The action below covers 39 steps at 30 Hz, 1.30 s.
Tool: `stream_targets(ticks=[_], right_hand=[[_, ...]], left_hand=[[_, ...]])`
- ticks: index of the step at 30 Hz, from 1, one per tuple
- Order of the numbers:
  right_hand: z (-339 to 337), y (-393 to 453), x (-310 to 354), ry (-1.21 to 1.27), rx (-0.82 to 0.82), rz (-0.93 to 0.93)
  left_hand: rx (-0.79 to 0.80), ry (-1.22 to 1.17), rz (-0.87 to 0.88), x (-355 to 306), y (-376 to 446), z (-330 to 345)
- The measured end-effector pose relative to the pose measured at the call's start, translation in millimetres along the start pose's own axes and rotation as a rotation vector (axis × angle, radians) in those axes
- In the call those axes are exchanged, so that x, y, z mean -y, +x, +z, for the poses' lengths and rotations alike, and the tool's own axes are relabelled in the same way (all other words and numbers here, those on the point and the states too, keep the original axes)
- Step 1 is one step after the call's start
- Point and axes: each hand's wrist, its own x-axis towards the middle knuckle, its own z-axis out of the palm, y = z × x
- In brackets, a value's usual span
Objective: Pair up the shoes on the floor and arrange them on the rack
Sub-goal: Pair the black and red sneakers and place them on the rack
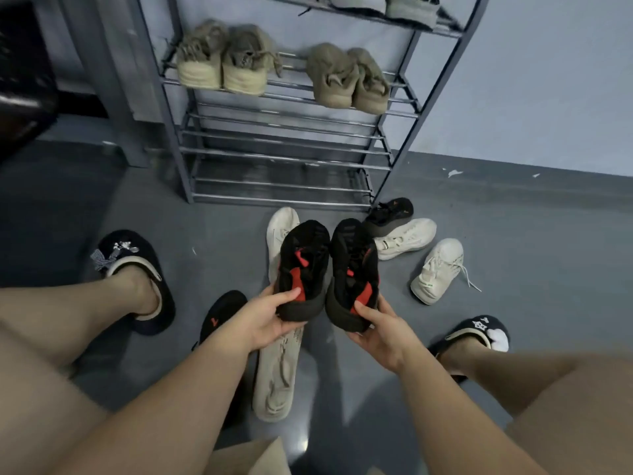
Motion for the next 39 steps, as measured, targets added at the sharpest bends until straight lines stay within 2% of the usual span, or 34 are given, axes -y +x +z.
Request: stream_targets(ticks=[4,10,16,20,28,33,39], right_hand=[[22.6,2.6,9.9,-0.068,0.067,-0.056],[41.7,15.6,27.0,-0.034,0.059,-0.079],[80.0,31.3,67.1,-0.106,0.080,-0.111],[119.5,48.5,87.6,-0.148,0.111,-0.116],[197.7,100.6,123.7,-0.175,0.169,-0.104],[224.9,139.2,134.2,-0.174,0.159,-0.072],[255.3,193.1,146.0,-0.339,0.134,-0.081]], left_hand=[[-0.048,0.122,0.115,-26.5,-13.3,2.6],[-0.070,0.166,0.200,-57.2,-20.0,7.5],[-0.027,0.063,0.158,-102.7,-15.6,9.6],[-0.085,0.209,0.152,-149.0,-18.7,0.4],[-0.194,0.301,0.166,-250.5,-7.9,-26.5],[-0.183,0.287,0.125,-289.0,15.4,-41.4],[-0.217,0.279,0.104,-319.1,55.9,-53.1]])
